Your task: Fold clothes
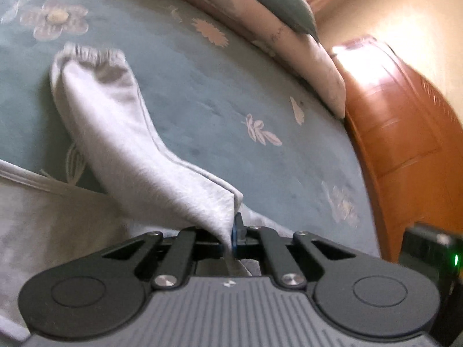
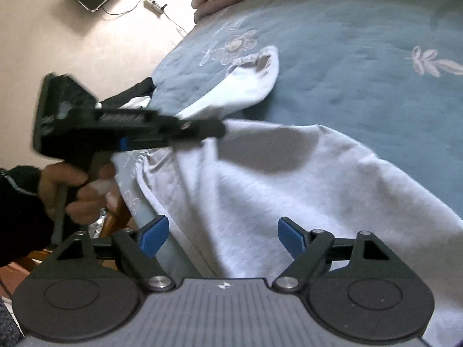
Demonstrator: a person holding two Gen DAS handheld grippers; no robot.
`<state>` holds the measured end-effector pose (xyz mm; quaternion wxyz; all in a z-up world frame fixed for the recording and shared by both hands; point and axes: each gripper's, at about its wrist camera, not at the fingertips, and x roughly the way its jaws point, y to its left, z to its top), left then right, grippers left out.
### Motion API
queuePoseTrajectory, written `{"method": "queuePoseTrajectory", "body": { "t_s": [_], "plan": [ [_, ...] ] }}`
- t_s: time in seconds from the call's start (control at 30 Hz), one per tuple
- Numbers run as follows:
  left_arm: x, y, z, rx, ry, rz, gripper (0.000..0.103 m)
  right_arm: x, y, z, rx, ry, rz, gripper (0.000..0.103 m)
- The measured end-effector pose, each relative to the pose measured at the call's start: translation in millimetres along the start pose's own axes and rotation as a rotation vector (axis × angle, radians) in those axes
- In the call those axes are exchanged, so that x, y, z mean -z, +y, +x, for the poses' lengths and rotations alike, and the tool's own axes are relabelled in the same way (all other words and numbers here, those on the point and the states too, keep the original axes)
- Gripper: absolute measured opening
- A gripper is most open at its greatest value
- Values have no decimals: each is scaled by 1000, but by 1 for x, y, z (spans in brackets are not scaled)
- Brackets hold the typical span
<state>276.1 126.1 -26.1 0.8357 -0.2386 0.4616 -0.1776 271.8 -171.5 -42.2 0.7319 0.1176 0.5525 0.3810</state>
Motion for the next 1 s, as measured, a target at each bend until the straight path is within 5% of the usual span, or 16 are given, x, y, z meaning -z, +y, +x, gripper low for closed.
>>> {"method": "queuePoseTrajectory", "body": {
  "t_s": [0.2,0.47,0.8,1.0],
  "plan": [
    [23,1,7,-91,36,81,4,-2,-7,-20,41,-22,25,86],
    [36,52,41,-212,137,-14,8,16,-21,4,146,54,60,86],
    [20,45,24,-164,122,-59,8,29,-55,-14,238,43,159,86],
    [28,50,22,-196,178,-58,8,37,-32,-18,166,108,-2,85]
  ]
}}
